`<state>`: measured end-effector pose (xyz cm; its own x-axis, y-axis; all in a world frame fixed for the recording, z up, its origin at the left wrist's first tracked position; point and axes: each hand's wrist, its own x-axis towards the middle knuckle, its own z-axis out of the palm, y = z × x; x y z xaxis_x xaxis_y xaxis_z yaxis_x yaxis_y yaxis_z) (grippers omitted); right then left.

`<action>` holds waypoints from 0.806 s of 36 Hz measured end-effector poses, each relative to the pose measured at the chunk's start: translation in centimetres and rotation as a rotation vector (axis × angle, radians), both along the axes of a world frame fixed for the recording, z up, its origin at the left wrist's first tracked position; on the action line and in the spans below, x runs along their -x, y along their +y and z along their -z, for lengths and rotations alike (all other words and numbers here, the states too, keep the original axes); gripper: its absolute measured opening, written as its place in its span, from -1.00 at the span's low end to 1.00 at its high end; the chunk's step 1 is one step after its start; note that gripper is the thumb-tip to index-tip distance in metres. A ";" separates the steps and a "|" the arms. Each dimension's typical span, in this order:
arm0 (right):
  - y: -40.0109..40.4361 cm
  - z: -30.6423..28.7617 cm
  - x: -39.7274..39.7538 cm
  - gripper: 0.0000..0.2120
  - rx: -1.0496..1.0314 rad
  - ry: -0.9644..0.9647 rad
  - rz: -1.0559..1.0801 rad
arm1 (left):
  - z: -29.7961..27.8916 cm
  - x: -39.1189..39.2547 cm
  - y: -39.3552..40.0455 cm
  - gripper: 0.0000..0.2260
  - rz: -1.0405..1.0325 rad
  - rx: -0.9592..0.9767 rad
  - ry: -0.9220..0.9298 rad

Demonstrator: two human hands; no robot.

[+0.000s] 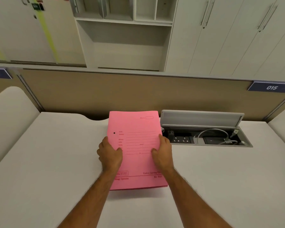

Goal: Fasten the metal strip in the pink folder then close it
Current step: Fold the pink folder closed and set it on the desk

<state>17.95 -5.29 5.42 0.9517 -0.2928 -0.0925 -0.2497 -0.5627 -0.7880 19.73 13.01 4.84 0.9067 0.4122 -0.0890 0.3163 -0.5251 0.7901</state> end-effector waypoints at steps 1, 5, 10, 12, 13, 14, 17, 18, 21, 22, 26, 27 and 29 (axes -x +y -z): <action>0.1 0.2 -0.5 -0.38 0.003 0.007 -0.010 | 0.2 -0.5 0.1 -0.48 0.001 -0.015 0.004; 0.4 0.9 -2.3 -0.41 0.006 0.039 -0.030 | 0.8 -2.6 0.5 -0.48 0.019 -0.059 0.038; 0.4 2.2 -4.0 -0.42 0.000 0.080 -0.025 | 2.1 -4.6 0.5 -0.50 0.034 -0.076 0.069; 0.4 2.6 -4.5 -0.41 -0.005 0.101 -0.024 | 2.7 -5.3 0.4 -0.51 0.036 -0.089 0.084; 0.4 2.8 -4.7 -0.40 -0.009 0.108 -0.025 | 2.9 -5.6 0.3 -0.51 0.036 -0.100 0.096; 0.3 3.0 -4.9 -0.39 -0.014 0.113 -0.026 | 3.1 -5.9 0.2 -0.51 0.036 -0.111 0.108; 0.3 3.5 -5.5 -0.34 -0.014 0.135 -0.031 | 3.9 -6.5 -0.1 -0.49 0.030 -0.134 0.133; 0.3 3.6 -5.7 -0.33 -0.009 0.142 -0.035 | 4.0 -6.6 -0.1 -0.49 0.029 -0.140 0.137; 0.4 4.3 -6.1 -0.34 0.016 0.154 -0.038 | 4.7 -6.8 -0.4 -0.48 0.037 -0.163 0.160; 0.5 4.4 -6.2 -0.34 0.024 0.160 -0.035 | 4.8 -6.8 -0.4 -0.47 0.038 -0.169 0.166; 0.8 4.5 -6.5 -0.26 0.088 0.171 -0.047 | 4.8 -7.1 -0.4 -0.48 0.045 -0.196 0.176; 0.9 4.6 -6.5 -0.25 0.109 0.172 -0.051 | 4.8 -7.1 -0.4 -0.49 0.049 -0.195 0.174; 0.4 5.4 -7.0 -0.23 0.134 0.196 -0.037 | 5.3 -7.6 -1.0 -0.49 0.071 -0.218 0.196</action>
